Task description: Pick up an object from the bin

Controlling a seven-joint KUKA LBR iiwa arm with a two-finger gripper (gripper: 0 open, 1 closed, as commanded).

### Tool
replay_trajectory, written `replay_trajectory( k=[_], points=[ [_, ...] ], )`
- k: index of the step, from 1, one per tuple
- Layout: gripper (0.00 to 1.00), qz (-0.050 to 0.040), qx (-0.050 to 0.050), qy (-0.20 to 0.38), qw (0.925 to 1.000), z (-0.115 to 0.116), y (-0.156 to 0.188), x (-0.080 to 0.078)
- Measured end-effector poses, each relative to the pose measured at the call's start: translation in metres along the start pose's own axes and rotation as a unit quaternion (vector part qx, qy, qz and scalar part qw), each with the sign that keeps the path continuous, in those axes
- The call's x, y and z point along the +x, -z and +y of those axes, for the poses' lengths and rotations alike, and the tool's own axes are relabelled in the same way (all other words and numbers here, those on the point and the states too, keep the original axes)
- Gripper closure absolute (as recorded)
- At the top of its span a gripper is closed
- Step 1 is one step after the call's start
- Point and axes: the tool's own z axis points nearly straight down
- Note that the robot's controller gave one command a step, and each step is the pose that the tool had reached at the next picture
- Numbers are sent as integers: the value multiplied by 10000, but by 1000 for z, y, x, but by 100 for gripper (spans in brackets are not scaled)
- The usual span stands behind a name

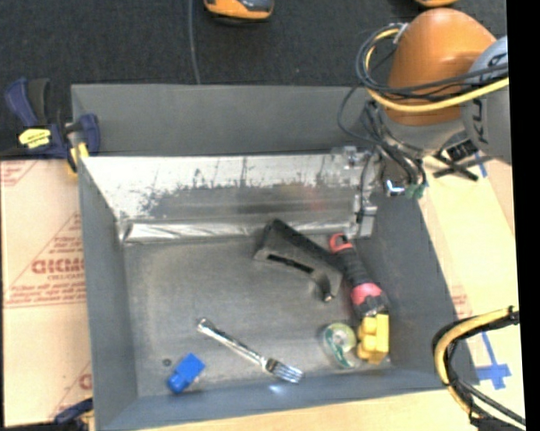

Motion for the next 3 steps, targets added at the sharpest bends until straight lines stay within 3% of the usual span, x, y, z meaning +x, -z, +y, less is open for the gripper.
replay_trajectory(
  k=[1,2,3],
  points=[
    [0,-44,7,7,10000,0,5,-1],
    [0,-53,-3,-613,9981,18,-62,5],
    [0,-88,2,-686,9976,36,-70,10]
  ],
)
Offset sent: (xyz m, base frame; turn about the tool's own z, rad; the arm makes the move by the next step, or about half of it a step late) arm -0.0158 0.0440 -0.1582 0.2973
